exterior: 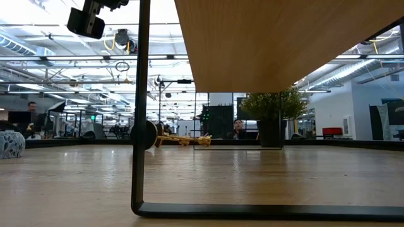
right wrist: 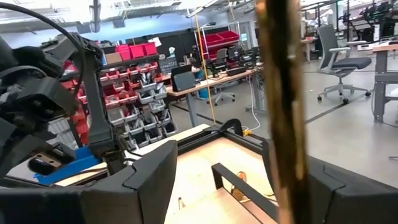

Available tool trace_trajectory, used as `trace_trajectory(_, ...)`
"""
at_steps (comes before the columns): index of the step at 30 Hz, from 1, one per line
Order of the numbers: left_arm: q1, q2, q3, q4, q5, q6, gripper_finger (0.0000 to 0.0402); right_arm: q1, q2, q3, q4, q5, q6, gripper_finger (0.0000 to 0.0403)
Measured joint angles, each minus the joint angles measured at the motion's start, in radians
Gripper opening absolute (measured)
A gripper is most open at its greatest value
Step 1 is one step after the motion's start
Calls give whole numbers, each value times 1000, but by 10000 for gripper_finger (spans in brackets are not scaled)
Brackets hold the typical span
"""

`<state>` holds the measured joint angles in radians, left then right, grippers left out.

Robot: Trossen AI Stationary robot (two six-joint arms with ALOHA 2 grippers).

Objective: Pick & Place candle stick holders
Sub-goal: Put the right gold candle holder on the shelf

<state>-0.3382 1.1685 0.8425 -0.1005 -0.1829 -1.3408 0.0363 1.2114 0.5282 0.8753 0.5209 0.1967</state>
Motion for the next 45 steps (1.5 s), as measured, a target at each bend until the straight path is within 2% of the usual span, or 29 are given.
trace_trajectory(9, 0, 0, 0, 0, 0, 8, 3, -32, 1, 0, 3, -2, 52, 235)
trace_trajectory(15, 0, 0, 0, -1, 0, 11, 19, -31, 14, 0, 18, -3, 53, 235)
trace_trajectory(23, 0, 0, 0, -1, 0, 12, 3, -37, 30, 0, 58, -13, 55, 235)
trace_trajectory(29, 0, 0, 0, -2, 0, 10, 19, -52, 31, 0, 63, -29, 93, 235)
trace_trajectory(36, 0, 0, 0, -2, 1, 10, 3, -57, 31, 0, 116, -29, 107, 235)
trace_trajectory(45, 0, 0, 0, -2, 1, 9, 16, -57, 31, 0, 137, -29, 137, 235)
